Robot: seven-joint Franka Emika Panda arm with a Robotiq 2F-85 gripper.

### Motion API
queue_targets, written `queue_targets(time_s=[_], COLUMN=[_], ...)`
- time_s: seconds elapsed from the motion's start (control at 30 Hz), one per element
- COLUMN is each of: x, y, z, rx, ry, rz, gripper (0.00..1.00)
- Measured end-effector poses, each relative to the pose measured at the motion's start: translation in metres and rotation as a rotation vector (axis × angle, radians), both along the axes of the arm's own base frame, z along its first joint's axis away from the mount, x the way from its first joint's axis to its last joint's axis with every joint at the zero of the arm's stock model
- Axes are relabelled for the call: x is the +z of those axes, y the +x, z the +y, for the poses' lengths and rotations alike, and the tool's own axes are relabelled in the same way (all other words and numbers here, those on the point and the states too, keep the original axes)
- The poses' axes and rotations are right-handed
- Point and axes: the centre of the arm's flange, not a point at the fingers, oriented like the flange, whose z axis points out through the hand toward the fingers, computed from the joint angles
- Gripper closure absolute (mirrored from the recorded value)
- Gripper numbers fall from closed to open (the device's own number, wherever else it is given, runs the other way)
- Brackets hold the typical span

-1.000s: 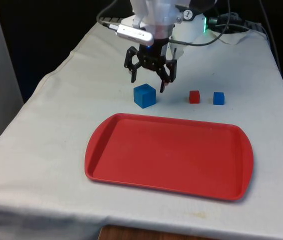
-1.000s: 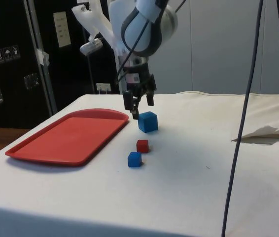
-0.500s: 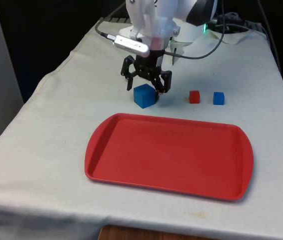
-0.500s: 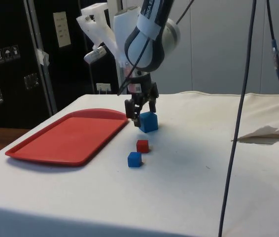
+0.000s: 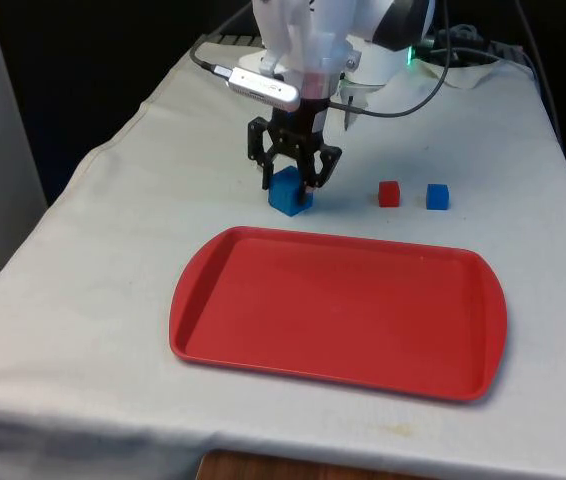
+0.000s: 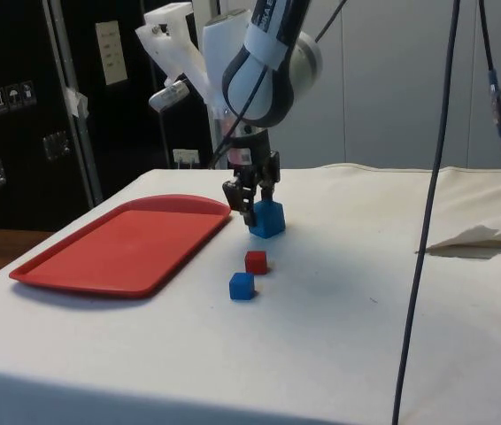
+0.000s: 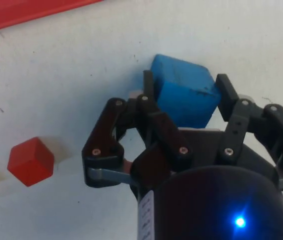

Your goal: Pick up the largest block and place it onto the tray.

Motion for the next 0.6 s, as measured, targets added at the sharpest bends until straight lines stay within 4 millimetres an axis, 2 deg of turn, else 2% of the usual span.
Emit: queue_targets(time_s=[0.3,0.6], x=[0.004,0.036], y=[0.003,0.016], z=[0.0,-0.001], rx=[0.0,0.006], ry=[0.0,0.018], rz=[-0.009,-0.023], gripper=[0.9,0.9])
